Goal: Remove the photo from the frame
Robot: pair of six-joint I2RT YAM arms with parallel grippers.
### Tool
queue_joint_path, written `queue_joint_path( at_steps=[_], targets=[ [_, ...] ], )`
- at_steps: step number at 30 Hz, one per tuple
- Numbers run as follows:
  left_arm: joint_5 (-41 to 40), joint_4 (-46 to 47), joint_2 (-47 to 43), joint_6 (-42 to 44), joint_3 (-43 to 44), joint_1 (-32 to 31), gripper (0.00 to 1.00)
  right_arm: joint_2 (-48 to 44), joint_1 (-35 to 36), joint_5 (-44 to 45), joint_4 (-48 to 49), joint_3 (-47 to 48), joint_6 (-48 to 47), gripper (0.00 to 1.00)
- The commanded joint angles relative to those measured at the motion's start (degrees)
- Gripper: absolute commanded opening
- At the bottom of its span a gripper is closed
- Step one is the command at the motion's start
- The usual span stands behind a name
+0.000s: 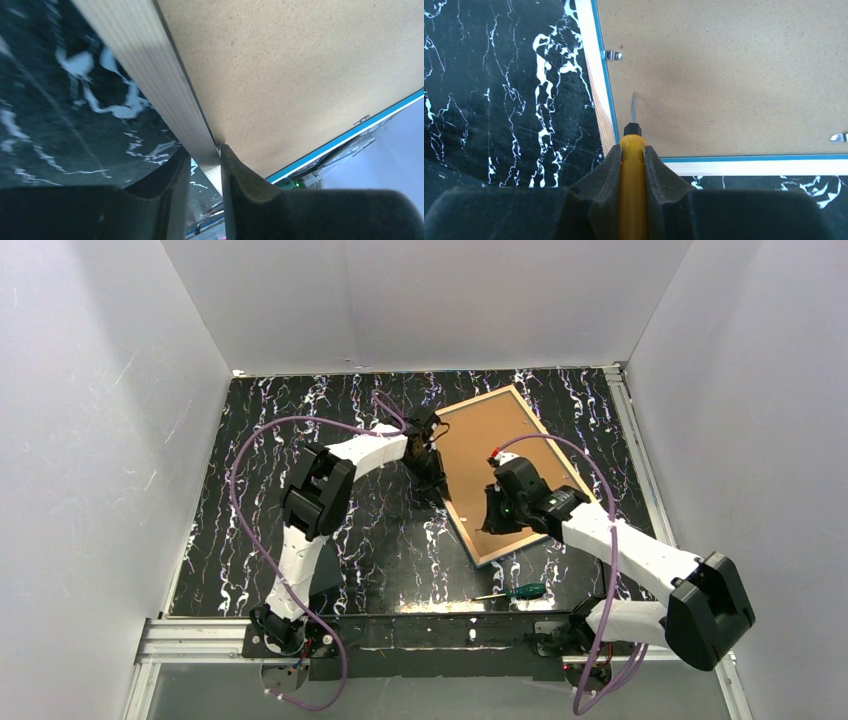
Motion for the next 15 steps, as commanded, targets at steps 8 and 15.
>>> queue_joint_path(
  at_steps=[8,15],
  targets=[
    [-6.17,-9.87,6.1,12.23,2.91,7.73,0.0,9.06,5.51,3.66,4.89,7.63,1.18,0.01],
    [-4.18,-7.91,5.04,10.06,-0.14,7.91,0.0,14.87,7.43,5.64,5.74,12.82,0.89,0.01]
  ],
)
